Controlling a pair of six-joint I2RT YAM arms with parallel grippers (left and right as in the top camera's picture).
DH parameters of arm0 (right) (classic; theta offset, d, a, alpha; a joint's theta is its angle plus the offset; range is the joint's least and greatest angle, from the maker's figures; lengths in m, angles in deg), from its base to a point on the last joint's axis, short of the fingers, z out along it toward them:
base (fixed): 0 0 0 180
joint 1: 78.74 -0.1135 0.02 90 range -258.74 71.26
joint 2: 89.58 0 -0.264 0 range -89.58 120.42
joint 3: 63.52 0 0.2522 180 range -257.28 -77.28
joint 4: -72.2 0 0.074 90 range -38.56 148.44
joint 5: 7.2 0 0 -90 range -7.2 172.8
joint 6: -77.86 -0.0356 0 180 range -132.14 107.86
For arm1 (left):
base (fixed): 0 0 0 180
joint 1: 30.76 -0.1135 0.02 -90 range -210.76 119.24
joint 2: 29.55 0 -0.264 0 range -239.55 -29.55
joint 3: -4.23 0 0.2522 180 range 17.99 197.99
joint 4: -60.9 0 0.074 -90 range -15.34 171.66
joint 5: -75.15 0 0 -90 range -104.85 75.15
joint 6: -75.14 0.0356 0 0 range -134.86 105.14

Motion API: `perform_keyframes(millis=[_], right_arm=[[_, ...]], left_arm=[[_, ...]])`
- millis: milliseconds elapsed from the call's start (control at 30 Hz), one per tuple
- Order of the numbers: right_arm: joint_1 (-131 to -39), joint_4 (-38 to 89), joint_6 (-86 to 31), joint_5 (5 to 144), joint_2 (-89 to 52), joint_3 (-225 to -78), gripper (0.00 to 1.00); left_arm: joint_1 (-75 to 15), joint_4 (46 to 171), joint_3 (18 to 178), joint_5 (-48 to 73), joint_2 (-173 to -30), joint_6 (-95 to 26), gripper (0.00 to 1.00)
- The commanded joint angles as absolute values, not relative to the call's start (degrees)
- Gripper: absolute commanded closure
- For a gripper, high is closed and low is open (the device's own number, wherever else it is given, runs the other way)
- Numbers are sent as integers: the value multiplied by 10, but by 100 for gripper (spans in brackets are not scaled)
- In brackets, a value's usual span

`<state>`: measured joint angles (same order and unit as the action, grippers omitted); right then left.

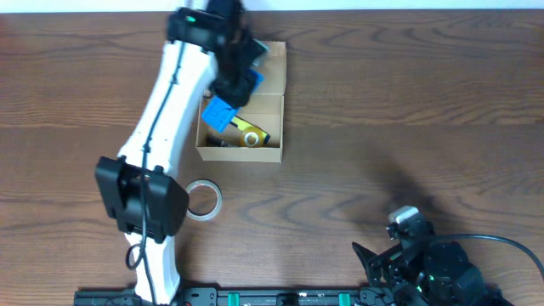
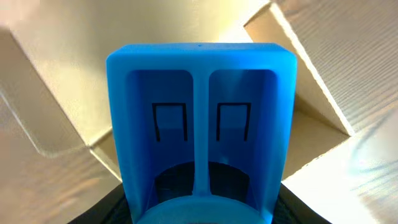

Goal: Pack container
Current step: 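Lift the blue dispenser with the left gripper and place it in the box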

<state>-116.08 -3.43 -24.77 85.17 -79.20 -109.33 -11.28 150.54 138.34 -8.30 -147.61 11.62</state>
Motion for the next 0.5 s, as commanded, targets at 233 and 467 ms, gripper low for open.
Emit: perform_keyframes(millis=[233, 467], right_arm=[[-1159, -34, -254, 856, -794, -1093, 1], [-1159, -34, -254, 856, -794, -1093, 1]], left_arm=[[-105, 1486, 1392, -132, -1472, 185, 73], [-113, 1484, 1385, -59, -1493, 186, 73]])
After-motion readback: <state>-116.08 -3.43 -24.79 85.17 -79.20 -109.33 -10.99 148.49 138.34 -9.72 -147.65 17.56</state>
